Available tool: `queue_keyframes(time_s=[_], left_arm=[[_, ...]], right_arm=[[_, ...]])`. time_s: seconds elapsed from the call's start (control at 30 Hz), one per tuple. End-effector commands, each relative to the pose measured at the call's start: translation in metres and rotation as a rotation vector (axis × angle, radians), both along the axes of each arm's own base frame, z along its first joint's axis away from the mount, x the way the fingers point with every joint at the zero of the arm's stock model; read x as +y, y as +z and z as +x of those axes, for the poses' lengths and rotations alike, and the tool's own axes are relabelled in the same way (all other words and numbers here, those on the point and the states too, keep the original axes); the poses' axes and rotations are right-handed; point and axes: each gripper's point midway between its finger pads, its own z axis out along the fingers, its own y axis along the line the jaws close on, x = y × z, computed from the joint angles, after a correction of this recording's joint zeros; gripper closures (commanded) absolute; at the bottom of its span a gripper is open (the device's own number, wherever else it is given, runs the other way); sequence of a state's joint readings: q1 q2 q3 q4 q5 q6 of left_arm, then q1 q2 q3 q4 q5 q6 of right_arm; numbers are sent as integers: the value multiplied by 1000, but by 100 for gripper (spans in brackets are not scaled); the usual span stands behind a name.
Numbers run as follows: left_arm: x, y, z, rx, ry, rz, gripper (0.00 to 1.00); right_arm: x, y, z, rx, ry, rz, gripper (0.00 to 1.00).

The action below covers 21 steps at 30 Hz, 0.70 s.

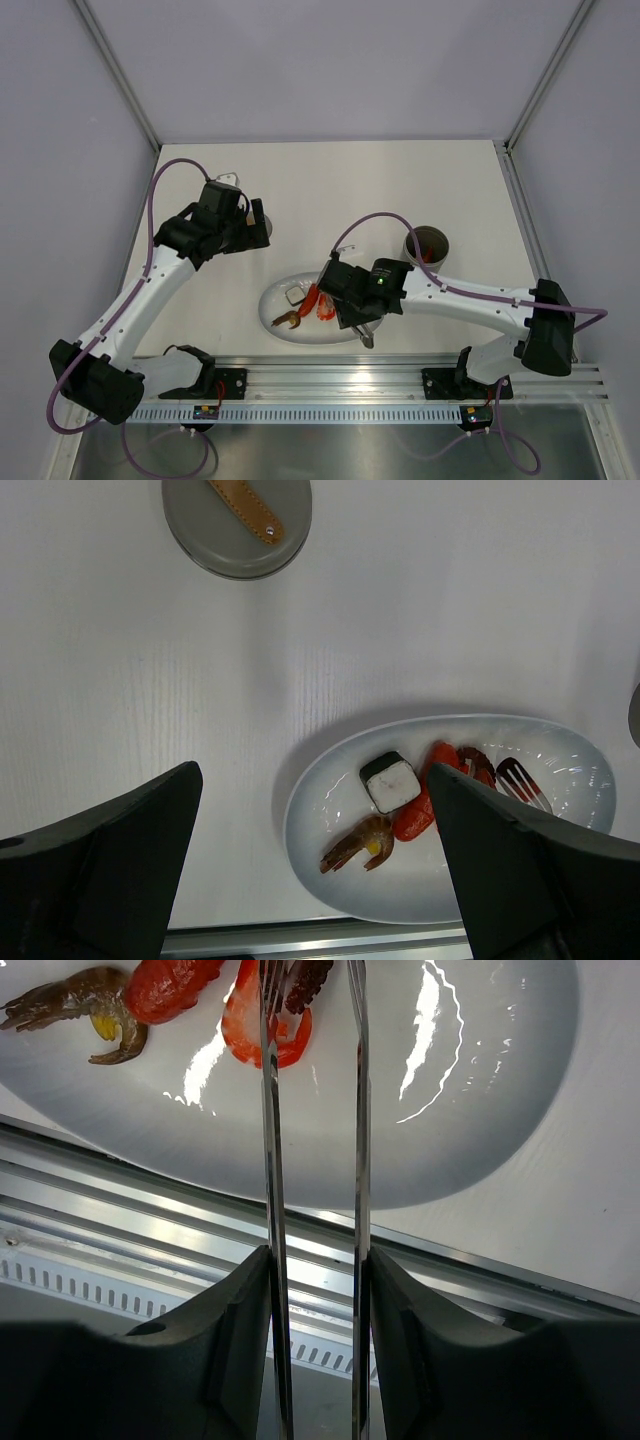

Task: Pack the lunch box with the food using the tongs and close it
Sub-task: Pick up the fake food from the plate.

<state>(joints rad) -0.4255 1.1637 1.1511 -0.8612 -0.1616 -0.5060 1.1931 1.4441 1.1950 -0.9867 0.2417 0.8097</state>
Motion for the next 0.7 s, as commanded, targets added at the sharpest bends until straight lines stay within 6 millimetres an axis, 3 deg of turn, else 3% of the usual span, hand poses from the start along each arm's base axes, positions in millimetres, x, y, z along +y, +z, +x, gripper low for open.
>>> queue_keyframes(time_s=[0.0,0.13,0.33,0.67], left_arm=[[2,9,5,-52,7,-10,1],[2,9,5,-53,9,-8,1],[1,7,4,-49,4,-11,1],[-1,9,6,-53,-1,-21,1]], right_arm=[[9,-1,1,-7,-2,18,52],[11,-1,3,-13,2,12,52],[5,11,8,-49,-14,9,75],[-23,56,19,-161,-64,5,78]])
